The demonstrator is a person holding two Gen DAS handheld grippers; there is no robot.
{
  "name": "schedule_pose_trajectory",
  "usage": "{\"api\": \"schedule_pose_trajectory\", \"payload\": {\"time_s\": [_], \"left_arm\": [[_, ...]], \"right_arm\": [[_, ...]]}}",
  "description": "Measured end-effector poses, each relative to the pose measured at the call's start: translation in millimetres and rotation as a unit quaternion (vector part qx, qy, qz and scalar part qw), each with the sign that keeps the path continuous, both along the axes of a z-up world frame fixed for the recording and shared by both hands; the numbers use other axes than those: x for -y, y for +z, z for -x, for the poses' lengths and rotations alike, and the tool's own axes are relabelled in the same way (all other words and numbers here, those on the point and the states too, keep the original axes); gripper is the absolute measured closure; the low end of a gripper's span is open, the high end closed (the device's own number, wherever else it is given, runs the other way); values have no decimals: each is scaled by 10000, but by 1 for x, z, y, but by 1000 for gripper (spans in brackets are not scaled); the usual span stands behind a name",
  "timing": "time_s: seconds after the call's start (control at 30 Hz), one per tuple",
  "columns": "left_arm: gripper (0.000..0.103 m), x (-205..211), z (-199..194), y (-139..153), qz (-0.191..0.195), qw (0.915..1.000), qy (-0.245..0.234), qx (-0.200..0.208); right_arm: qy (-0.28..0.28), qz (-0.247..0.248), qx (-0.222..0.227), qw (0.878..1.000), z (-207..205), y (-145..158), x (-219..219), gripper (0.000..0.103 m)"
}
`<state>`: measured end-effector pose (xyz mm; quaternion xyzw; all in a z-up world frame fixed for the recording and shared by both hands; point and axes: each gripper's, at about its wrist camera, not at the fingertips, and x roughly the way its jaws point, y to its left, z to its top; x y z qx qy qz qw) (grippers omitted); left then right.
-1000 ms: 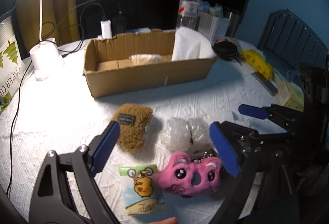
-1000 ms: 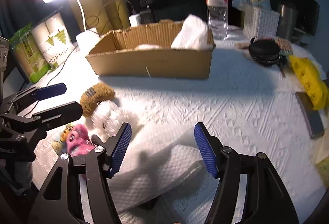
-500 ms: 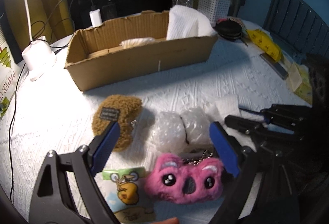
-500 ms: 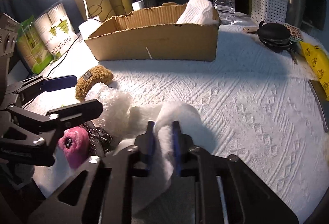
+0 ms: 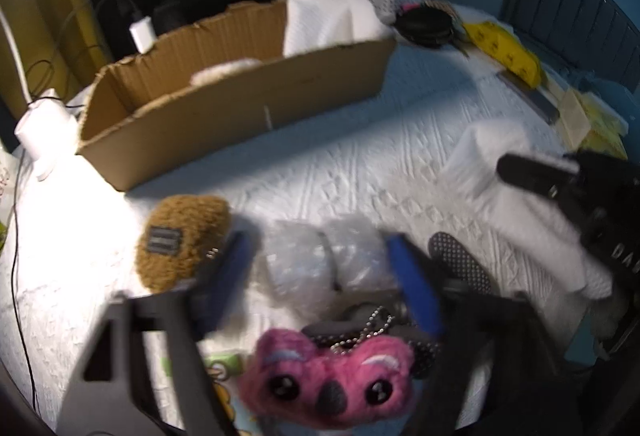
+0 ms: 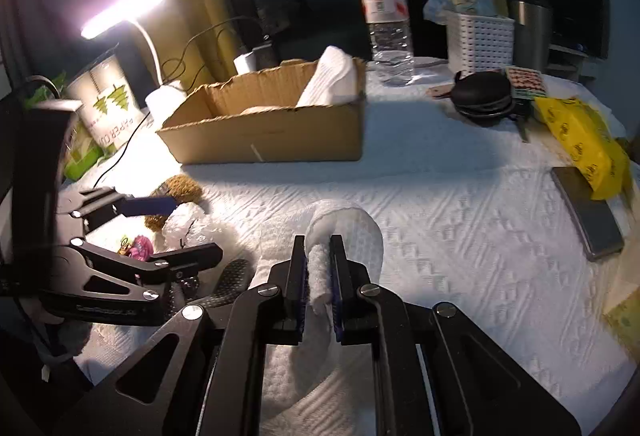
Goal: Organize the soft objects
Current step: 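Grasp the bubble-wrapped rolls with the left tool while the right tool grasps another towel, then lower the bubble-wrapped rolls into the box with the left tool while the right tool releases the towel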
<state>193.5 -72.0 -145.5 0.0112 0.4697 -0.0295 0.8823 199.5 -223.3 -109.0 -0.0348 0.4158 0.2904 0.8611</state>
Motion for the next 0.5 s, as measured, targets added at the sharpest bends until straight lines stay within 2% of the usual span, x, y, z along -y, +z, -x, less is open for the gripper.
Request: {"api": "schedule_pose_trajectory", "payload": {"time_s": [0.17,0.5], "left_arm": [[47,4,-2,1,-46,9998,-209,20],[48,4,7,31,204,9982,-370,418]], "right_arm": [[-132,-63,4,9999,-1,2,9,92],[-177,-107,157,9997,1,17,10,92]]}}
